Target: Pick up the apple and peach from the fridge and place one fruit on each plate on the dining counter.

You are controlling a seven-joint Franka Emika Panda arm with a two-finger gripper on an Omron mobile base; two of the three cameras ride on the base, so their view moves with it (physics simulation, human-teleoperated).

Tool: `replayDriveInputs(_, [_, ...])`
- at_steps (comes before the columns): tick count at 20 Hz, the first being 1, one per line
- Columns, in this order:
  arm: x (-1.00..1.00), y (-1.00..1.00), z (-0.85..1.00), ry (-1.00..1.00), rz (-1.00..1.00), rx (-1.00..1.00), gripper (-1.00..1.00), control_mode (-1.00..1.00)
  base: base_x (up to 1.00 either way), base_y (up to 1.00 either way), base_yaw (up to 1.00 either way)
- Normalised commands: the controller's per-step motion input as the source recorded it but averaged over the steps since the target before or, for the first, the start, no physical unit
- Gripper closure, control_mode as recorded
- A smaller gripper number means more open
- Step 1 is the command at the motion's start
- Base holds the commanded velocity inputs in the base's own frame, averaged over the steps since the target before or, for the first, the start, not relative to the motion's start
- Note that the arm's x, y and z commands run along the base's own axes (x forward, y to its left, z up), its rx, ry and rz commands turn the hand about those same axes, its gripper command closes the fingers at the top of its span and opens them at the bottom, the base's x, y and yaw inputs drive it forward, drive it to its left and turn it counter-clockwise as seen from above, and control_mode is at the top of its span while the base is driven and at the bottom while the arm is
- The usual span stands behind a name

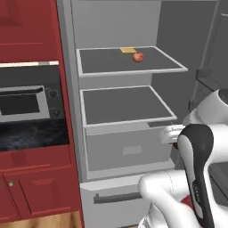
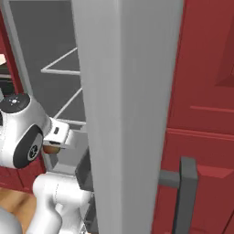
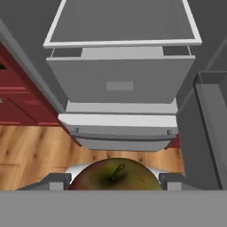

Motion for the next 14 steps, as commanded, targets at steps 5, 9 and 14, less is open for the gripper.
replayDriveInputs(5, [0.0,0.0,0.0,0.0,0.0,0.0,1.0,1.0,-0.16,0.51,0.6])
replayDriveInputs(9, [0.0,0.0,0.0,0.0,0.0,0.0,1.0,1.0,0.03,0.32,0.91])
replayDriveInputs(14, [0.0,0.0,0.0,0.0,0.0,0.0,1.0,1.0,0.0,0.12,1.0])
